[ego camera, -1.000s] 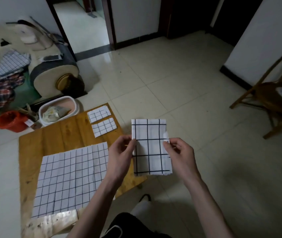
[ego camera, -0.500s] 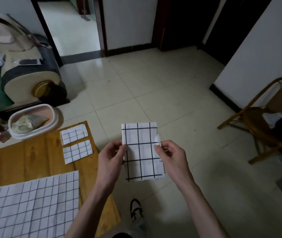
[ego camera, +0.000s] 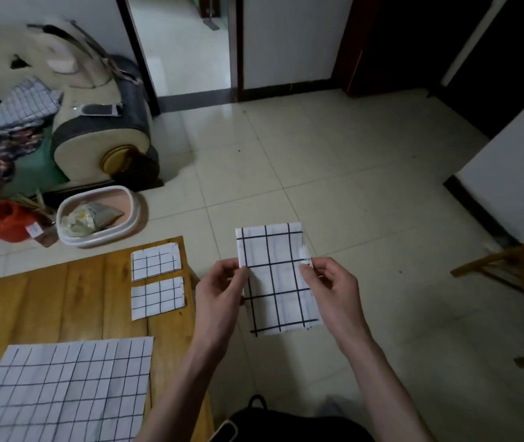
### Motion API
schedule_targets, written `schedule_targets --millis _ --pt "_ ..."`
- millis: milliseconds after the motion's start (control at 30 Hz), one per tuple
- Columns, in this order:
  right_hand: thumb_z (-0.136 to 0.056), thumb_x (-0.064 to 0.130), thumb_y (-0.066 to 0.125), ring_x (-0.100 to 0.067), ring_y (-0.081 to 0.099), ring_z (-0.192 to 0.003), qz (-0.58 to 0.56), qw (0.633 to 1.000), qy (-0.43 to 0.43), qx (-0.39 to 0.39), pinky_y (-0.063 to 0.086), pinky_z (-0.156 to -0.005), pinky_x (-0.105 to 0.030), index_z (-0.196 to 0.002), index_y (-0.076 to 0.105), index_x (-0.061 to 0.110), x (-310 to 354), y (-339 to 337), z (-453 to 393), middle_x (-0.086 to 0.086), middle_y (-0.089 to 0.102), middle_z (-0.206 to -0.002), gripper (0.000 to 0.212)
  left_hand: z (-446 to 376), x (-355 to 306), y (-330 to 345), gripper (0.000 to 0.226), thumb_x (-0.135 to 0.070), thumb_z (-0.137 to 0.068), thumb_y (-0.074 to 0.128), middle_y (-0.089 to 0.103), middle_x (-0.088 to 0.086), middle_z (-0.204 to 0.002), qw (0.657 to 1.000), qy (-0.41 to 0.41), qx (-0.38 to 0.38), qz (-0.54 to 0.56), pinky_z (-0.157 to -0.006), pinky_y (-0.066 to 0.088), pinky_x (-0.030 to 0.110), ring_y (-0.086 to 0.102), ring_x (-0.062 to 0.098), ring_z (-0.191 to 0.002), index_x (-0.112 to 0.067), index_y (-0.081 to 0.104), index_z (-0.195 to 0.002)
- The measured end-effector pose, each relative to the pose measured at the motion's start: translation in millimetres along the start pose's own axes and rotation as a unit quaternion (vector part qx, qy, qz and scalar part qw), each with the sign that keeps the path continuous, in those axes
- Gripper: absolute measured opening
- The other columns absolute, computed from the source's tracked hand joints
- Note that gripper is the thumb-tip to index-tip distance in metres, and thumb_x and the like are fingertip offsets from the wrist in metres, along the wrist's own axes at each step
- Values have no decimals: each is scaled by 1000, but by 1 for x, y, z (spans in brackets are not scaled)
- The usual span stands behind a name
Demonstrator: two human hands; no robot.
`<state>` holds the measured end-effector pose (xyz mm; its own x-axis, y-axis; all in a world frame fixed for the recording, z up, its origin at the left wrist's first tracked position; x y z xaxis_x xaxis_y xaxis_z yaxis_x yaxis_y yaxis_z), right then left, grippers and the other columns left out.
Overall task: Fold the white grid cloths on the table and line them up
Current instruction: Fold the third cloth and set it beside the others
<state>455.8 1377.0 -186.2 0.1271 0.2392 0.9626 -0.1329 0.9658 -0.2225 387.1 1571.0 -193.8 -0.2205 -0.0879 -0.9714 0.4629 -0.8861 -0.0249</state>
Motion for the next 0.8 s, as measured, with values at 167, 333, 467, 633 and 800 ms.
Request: schedule_targets --millis 167,333,467,633,800 --pt "-99 27 69 -25 67 -87 8 998 -8 59 53 -76 -32 -93 72 23 4 17 -43 -2 72 -87 8 -21 -5 -1 13 -27 -102 63 74 -4 -101 998 -10 -59 6 -77 55 29 70 14 -97 -20 70 -110" --pt "-100 30 68 -16 68 -89 25 988 -19 153 55 -79 -27 -96 72 26 16 41 -97 3 73 -90 7 -46 -15 -2 10 -24 -102 62 73 -11 -97 989 -12 -149 24 -74 53 26 69 6 -90 -20 70 -107" --pt "-101 31 67 -27 64 -80 37 968 -34 245 53 -71 -31 -92 71 25 28 65 -139 -6 68 -84 11 -66 -20 -4 11 -26 -102 63 74 -14 -96 969 -32 -240 42 -73 52 28 69 3 -89 -20 71 -107" --pt "-100 30 67 -18 63 -74 70 926 -59 365 53 -68 -31 -88 68 23 35 100 -175 -2 67 -79 14 -68 -20 -5 10 -25 -102 62 76 -14 -100 929 -62 -361 58 -75 56 31 71 4 -92 -25 72 -104" --pt "-100 29 67 -5 56 -67 102 859 -95 493 48 -64 -24 -87 66 23 33 139 -190 3 63 -74 15 -52 -7 -6 9 -24 -102 62 73 -8 -104 877 -86 -471 38 -76 52 23 68 -1 -92 -25 70 -107"
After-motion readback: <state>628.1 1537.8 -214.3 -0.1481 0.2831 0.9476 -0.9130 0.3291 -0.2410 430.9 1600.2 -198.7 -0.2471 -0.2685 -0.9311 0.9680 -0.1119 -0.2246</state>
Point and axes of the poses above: each hand's wrist, its own z-axis away from the middle knuckle, its own y-axis out of the palm, x = y × z, the point moved 3 cm from there along -z, towards the middle knuckle
